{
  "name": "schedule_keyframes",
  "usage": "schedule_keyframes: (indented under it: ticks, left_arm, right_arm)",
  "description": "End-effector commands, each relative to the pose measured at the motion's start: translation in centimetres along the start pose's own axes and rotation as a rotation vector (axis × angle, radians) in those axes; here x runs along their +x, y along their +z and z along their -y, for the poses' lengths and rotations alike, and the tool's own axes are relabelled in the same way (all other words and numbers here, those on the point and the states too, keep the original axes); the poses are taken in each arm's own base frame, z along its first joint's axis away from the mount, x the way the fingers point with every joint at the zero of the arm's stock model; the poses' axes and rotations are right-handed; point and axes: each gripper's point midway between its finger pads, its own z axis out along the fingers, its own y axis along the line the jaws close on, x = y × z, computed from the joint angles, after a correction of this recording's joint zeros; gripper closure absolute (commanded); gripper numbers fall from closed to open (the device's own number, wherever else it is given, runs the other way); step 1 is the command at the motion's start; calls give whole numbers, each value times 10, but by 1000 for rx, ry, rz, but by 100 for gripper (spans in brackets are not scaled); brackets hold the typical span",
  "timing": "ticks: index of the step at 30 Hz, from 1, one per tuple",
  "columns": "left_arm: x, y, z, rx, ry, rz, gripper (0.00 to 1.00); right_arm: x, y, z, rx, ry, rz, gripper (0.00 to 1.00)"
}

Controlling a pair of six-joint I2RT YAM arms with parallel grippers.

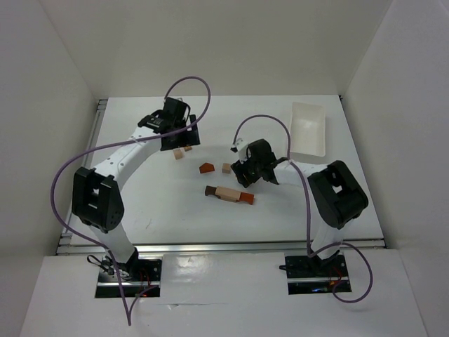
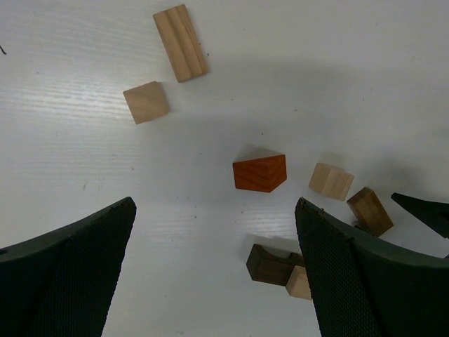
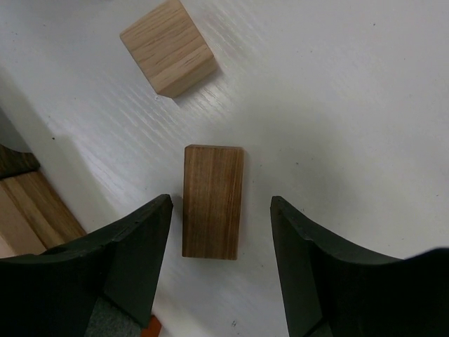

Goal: Build the wood block tower

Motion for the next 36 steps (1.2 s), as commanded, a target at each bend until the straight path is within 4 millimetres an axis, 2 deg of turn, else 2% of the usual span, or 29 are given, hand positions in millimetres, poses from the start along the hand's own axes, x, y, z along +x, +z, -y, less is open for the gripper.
schedule_keyframes:
  ticks: [1,2,4,6,7,11,13,15,16,17,22,26,28,29,33,36]
  left_arm:
    - [-5,-23,0,23,-25,47,0]
    - [-7,-27,1,27,-39,54,0]
    - [-9,-34,0,35,-41,67,0]
    - [-2,-35,-3,30,-49,58,0]
    - [-4,-38,-3,35,-50,66,0]
    - [7,-46,-12,22,-50,66,0]
    - [6,-56,-16,24,-63,90,0]
    - [14,-60,-21,21,-62,85,0]
    - [10,-69,-20,39,-77,114,0]
    - [13,-72,-22,40,-78,116,0]
    - [28,-83,-33,46,-80,126,0]
    - [33,-88,-38,42,-93,138,0]
    - [36,-93,-41,42,-93,139,0]
    - [38,-93,-42,38,-91,131,0]
    - [41,-95,-44,39,-91,132,0]
    - [41,-95,-44,39,-92,132,0]
  right_arm:
    - [-7,5,7,20,-7,32,34]
    - [-7,5,7,20,-16,31,34]
    - [-4,7,5,9,-15,24,48]
    - [-7,7,6,11,-26,35,55]
    - [-15,5,7,15,-29,54,66]
    - [-26,-3,7,11,-68,87,73]
    - [-43,-16,10,23,-112,131,73]
    - [-57,-27,4,-8,-148,167,73]
    - [-61,-33,1,-25,-179,180,73]
    - [-75,-44,-5,-53,-190,222,73]
    - [-89,-74,-38,-174,-269,270,71]
    - [-84,-75,-73,-242,-333,231,70]
    - [-77,-73,-85,-268,-341,176,70]
    - [-66,-68,-98,-301,-364,139,70]
    - [-55,-59,-107,-282,-390,76,70]
    - [-48,-54,-106,-280,-385,43,70]
